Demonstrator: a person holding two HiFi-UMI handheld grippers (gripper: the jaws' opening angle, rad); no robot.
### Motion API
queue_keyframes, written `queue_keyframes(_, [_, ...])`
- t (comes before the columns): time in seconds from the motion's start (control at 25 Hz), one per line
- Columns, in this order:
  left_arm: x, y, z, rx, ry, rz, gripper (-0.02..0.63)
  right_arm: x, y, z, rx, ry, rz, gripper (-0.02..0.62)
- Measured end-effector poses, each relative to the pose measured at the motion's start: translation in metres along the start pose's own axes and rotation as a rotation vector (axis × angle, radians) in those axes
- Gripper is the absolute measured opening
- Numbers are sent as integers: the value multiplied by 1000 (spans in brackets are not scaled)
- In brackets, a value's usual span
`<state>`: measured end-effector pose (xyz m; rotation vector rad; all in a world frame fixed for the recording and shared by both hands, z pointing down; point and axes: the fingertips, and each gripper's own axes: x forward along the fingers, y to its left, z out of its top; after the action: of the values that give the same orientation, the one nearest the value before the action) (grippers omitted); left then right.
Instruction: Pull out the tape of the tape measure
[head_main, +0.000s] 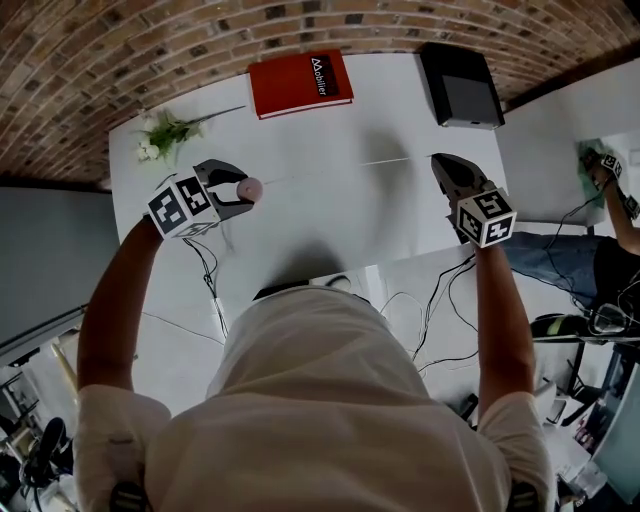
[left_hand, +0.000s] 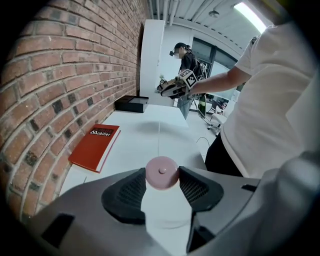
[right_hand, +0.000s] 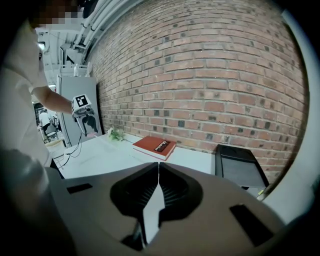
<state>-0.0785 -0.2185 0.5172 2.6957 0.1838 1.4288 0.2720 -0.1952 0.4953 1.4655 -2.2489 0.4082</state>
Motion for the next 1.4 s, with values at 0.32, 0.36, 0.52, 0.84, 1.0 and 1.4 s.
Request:
queue_keyframes(0.32, [18,33,-31,-43,51,39,205,43,1,-11,-20,45,48,9])
queue_keyframes(0.36, [20,37,-34,-45,58,44,205,48,1,-11,-24,49,51,9])
queue_keyframes(0.52, [29,49,-49,-53,82,48,206,70,0,-17,-17,62,50,9])
queue_keyframes(0.84, [46,79,-77,-96,117,46,205,115,3,-45,-3,136,62,9])
queue_keyframes(1.0, [61,92,-87,-105,134,39,205,129,2,-65,3,187,64,9])
queue_keyframes(1.4, [87,109,-110,-125,162,20,205,165,1,-102,0,289,59,9])
